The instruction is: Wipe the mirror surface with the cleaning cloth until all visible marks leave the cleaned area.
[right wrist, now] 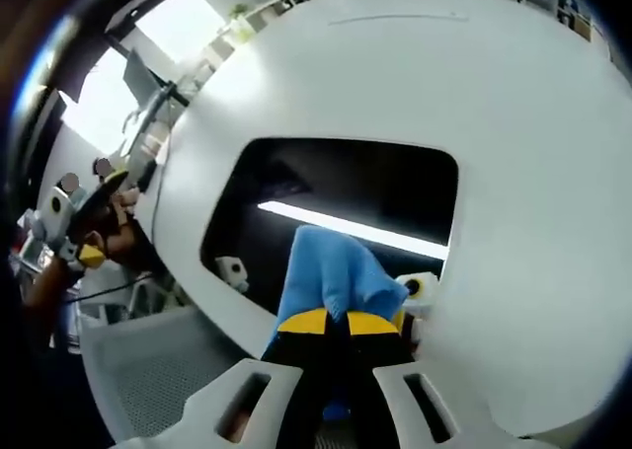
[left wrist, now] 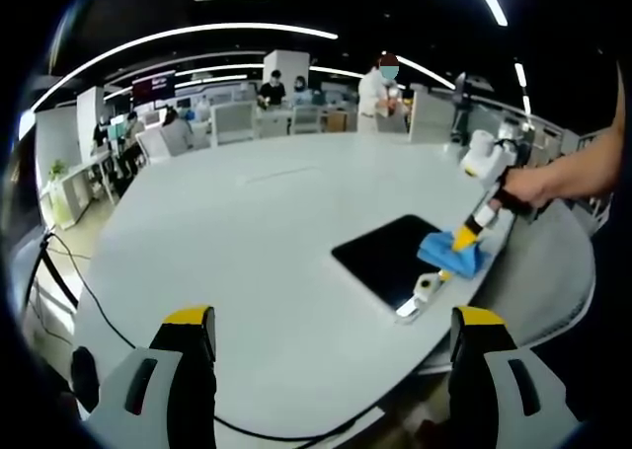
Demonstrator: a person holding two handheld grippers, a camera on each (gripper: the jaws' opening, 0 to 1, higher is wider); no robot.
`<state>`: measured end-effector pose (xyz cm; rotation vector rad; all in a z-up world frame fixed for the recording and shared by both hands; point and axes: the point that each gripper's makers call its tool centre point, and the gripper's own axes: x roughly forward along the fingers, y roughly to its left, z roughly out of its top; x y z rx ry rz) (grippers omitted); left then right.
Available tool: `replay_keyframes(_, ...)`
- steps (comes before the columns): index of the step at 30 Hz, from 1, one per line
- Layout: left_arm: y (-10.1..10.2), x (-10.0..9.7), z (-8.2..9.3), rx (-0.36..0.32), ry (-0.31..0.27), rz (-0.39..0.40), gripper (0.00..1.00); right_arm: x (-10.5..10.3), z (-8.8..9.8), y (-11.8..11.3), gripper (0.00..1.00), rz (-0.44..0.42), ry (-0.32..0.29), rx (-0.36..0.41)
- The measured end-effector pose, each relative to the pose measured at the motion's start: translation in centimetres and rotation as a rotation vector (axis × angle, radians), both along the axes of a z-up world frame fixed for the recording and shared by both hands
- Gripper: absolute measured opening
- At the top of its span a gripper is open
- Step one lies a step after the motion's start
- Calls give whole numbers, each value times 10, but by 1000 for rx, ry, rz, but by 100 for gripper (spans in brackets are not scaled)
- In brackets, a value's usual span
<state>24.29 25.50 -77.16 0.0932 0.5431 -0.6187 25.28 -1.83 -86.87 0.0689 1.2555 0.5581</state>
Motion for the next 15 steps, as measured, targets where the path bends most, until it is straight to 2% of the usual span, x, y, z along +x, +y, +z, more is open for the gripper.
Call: replay_keyframes(15, 3, 1, -2, 3, 6, -9, 99, 2, 0, 22, 0, -2, -3, 14)
